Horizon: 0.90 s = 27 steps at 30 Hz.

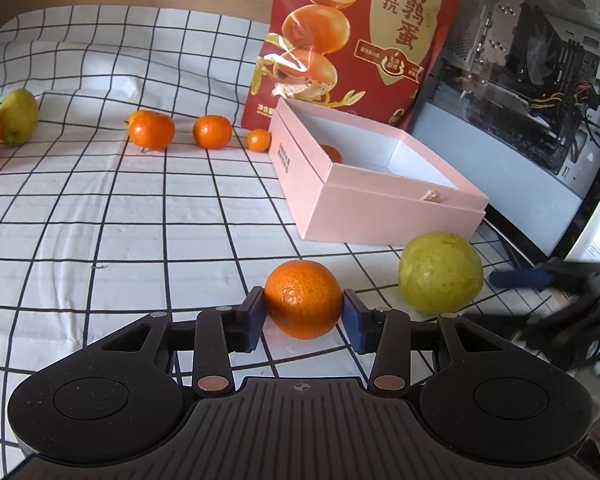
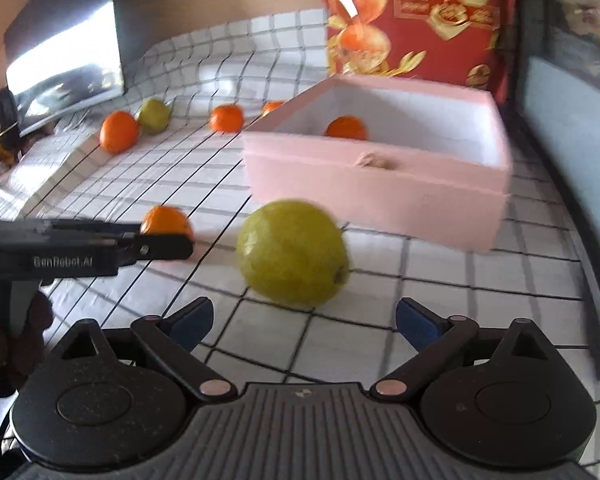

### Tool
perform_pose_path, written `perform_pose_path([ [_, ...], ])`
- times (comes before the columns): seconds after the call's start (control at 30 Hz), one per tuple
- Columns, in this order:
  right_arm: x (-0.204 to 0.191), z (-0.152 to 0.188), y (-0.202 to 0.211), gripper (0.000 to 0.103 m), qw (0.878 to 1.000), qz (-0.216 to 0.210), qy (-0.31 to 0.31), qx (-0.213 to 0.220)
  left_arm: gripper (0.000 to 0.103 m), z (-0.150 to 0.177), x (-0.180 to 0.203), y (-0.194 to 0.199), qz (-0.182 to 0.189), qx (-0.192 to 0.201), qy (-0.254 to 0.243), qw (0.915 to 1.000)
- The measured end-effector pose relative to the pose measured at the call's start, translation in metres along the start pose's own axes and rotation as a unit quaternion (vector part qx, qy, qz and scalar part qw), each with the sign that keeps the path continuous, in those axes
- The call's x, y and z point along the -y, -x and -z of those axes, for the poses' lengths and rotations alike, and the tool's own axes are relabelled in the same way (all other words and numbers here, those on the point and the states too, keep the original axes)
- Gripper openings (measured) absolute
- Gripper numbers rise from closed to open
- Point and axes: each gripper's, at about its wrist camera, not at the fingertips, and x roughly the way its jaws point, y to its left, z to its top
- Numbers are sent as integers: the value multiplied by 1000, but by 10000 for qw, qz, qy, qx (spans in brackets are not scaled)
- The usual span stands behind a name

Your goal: Organize fruits

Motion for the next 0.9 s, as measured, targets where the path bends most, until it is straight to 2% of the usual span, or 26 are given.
perform_pose_path([
  [0.17,0,-9,23,98,9978,366,97,547,46,2,7,2,-209,39,-40,9998],
  [0.3,-11,-9,17,98,9956,637,437,523,46,4,15,3,-403,66,-218,9989],
  [0.43,-29,-3,5,94,9883,974,959,676,46,4,11,3,-350,60,-137,9993],
  [0.57,-30,-10,-9,94,9936,588,863,424,46,4,9,3,-308,62,-74,9995],
  [0.7,-26,-13,-19,94,9948,640,696,371,46,5,11,3,-334,74,-69,9994],
  [0.8,-27,-9,-21,88,9944,655,763,324,46,5,11,3,-355,77,-82,9993],
  [0.9,-31,-5,-22,78,9946,567,832,241,46,5,11,3,-351,77,-81,9993],
])
